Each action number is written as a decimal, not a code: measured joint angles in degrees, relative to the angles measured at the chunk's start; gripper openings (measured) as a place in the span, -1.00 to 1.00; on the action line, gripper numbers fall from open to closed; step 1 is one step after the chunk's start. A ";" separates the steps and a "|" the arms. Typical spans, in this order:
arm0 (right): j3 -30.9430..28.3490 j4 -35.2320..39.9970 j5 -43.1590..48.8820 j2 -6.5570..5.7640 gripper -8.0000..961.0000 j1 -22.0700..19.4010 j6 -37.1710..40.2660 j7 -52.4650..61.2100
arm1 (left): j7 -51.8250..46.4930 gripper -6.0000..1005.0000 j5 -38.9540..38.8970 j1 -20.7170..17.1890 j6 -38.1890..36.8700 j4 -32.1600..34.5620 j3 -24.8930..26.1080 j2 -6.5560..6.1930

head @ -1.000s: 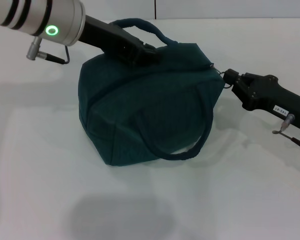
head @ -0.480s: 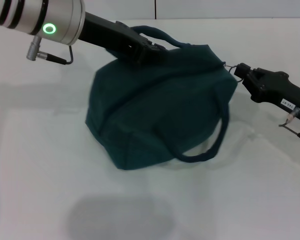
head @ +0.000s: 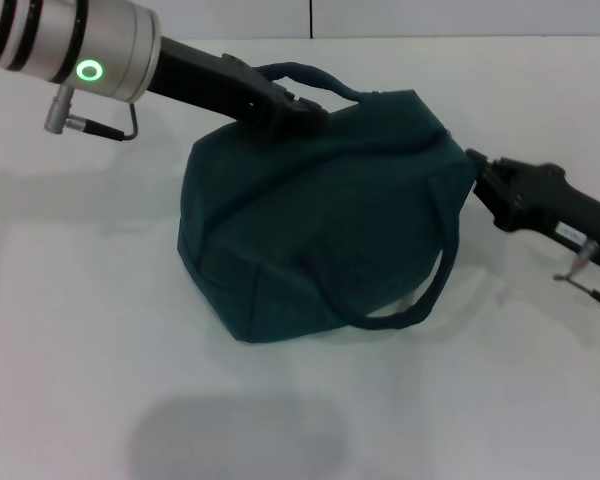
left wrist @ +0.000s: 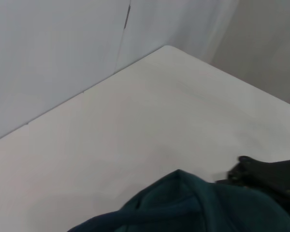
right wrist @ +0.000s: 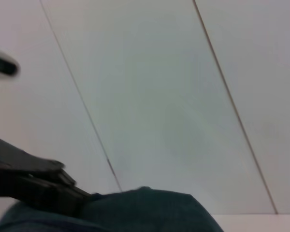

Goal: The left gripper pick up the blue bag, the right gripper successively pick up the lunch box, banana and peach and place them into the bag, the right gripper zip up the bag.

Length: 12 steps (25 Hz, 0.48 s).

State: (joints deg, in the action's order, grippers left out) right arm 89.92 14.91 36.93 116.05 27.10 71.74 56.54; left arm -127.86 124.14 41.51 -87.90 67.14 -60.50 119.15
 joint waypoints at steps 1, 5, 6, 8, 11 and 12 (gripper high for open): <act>0.22 -0.02 0.00 -0.06 -0.92 -0.67 1.22 0.49 | 0.22 -0.89 0.00 -0.21 0.00 0.03 0.11 -0.02; 2.49 -0.06 0.03 -0.28 -0.91 -2.84 6.77 1.57 | 1.01 -0.89 -0.09 -0.94 0.30 0.04 1.70 -0.19; 2.79 -0.06 0.06 -0.30 -0.91 -3.08 7.36 1.61 | 1.25 -0.89 -0.11 -1.07 0.32 0.04 2.29 -0.19; 2.87 -0.06 -0.01 -0.32 -0.91 -3.30 7.79 1.96 | 1.96 -0.89 -0.27 -1.40 0.34 0.04 4.00 -0.08; 2.69 -0.10 -0.25 -0.44 -0.91 -3.32 6.73 2.21 | 3.22 -0.89 -1.65 -1.70 0.36 -0.27 6.15 0.14; 2.67 -0.12 -0.35 -0.48 -0.91 -3.15 5.38 2.27 | 3.97 -0.89 -3.23 -1.93 0.39 -0.69 7.06 0.15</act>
State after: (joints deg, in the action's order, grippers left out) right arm 92.59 14.79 36.58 115.57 23.96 77.12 58.82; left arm -123.89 120.91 39.58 -87.51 66.45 -53.44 119.30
